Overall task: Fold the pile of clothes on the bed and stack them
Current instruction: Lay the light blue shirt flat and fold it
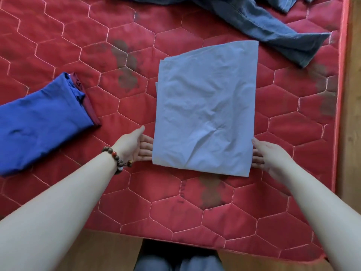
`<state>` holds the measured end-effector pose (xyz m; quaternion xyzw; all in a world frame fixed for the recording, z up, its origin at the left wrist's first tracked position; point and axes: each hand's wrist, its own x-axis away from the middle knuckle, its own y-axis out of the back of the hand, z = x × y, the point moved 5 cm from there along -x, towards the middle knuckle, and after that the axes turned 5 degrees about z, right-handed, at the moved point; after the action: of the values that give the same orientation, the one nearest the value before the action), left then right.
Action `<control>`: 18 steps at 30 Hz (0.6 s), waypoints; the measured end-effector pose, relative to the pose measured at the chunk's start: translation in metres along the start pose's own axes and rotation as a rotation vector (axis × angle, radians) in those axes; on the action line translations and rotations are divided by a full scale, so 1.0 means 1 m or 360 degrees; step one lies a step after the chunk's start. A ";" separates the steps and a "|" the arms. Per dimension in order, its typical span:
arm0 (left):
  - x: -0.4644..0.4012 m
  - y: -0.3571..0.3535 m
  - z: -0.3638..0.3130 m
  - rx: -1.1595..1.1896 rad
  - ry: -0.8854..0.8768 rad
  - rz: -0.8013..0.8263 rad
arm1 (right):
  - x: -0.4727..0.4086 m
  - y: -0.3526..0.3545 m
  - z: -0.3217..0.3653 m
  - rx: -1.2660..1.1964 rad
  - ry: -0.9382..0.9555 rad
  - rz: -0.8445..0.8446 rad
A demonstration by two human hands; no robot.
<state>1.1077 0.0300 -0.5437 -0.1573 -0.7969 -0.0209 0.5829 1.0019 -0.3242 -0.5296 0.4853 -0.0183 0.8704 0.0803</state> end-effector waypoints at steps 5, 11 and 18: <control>0.014 0.001 0.034 -0.0184 -0.0077 0.0004 | 0.024 -0.002 -0.052 0.0175 0.0005 -0.0020; 0.014 -0.002 0.042 -0.0284 -0.0565 -0.0297 | 0.027 -0.014 -0.054 -0.0102 0.0212 -0.0303; 0.019 0.000 0.037 -0.0201 -0.0804 -0.0520 | 0.029 -0.014 -0.058 -0.0175 0.0282 -0.0371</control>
<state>1.0679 0.0422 -0.5377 -0.0632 -0.9284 -0.1243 0.3444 0.9400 -0.3004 -0.5364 0.4004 -0.0023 0.8923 0.2086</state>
